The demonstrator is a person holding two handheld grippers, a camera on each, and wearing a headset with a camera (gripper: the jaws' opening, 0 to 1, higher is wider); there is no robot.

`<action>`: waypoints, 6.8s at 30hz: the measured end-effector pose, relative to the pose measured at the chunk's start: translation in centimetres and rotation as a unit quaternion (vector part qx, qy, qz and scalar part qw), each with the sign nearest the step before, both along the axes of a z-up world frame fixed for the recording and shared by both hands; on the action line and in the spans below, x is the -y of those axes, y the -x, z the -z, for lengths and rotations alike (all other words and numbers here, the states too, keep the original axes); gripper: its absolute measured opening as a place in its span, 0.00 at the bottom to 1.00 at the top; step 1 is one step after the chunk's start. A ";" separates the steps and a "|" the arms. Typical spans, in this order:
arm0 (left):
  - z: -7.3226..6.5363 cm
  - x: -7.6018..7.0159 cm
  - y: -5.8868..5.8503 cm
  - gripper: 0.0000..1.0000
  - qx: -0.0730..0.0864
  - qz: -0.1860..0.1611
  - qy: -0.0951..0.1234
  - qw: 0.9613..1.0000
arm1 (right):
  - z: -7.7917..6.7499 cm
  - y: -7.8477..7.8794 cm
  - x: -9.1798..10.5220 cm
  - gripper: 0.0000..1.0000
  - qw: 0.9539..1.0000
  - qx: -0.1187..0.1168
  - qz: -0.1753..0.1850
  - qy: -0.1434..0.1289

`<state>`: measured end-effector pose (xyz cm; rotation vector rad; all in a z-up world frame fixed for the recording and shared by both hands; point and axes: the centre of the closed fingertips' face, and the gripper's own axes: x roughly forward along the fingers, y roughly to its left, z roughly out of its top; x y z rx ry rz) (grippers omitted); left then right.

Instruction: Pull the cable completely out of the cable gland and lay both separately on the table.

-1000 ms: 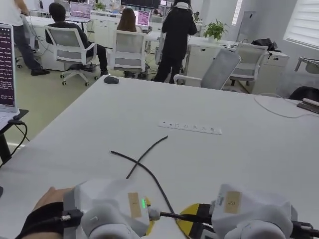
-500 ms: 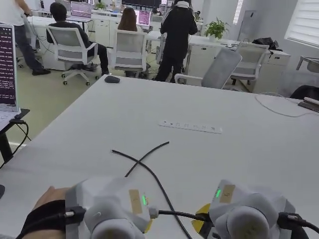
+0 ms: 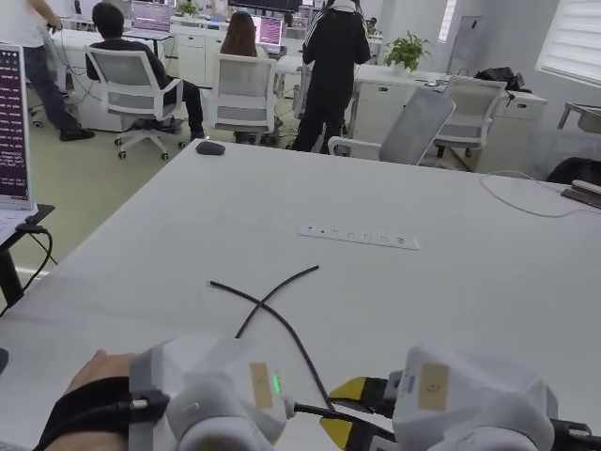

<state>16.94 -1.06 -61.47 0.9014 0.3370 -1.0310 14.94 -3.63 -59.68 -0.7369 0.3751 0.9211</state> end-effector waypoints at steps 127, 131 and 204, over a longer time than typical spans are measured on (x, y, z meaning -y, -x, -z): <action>0.7 -0.2 0.1 0.17 0.003 0.009 -0.032 0.999 | 3.1 -0.4 0.3 0.10 0.996 -0.073 0.039 0.041; 0.6 0.2 0.4 0.17 0.006 0.022 -0.030 0.999 | 2.9 -0.3 0.3 0.09 0.996 -0.070 0.032 0.041; 0.9 -0.1 0.2 0.17 0.006 0.014 -0.038 0.999 | 2.6 -0.3 -0.3 0.10 0.997 -0.027 0.000 0.070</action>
